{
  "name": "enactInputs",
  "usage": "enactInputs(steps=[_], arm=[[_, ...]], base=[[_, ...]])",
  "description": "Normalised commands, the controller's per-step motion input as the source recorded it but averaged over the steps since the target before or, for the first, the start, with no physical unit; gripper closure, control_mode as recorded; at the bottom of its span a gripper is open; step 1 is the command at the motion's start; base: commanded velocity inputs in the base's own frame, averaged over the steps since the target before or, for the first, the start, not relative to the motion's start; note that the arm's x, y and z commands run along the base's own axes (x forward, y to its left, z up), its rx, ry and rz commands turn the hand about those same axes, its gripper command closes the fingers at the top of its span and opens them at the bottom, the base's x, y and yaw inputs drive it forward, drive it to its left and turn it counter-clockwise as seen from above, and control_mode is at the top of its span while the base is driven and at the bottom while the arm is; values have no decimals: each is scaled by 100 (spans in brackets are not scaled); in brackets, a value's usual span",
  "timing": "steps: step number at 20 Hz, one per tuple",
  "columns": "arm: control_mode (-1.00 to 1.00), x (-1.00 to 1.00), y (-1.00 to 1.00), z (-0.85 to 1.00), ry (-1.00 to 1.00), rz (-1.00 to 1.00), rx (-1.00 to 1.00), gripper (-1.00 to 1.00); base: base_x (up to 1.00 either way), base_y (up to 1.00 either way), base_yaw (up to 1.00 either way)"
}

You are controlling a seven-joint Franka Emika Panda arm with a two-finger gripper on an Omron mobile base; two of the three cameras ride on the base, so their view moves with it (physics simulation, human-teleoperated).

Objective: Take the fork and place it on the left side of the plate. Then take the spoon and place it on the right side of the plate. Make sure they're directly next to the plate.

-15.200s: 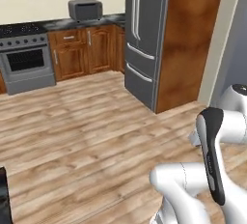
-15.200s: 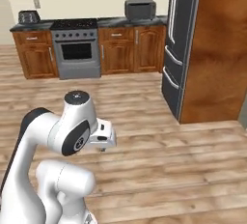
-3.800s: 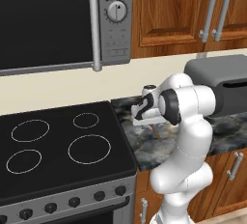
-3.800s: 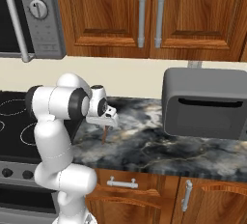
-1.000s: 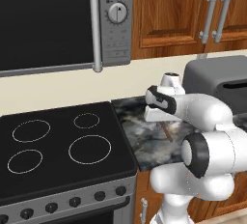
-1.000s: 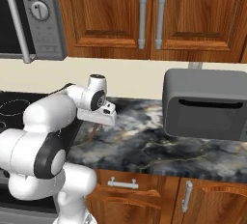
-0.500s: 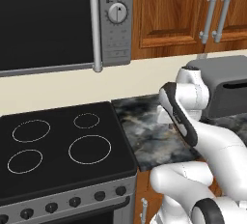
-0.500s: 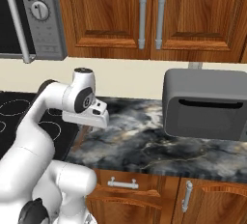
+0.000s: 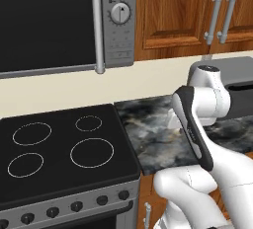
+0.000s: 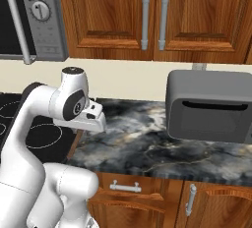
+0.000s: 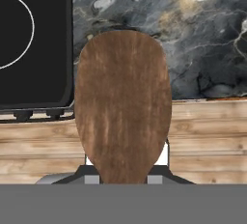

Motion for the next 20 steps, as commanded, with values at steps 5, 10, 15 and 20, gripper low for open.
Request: enactInputs(steps=[5,10,15,20], arm=[[-100,0,0,0,0,0,0,100],[-100,0,0,0,0,0,0,100],[-100,0,0,0,0,0,0,100],[100,0,0,0,0,0,0,100]], base=[[0,0,0],[0,0,0],[0,0,0],[0,0,0]])
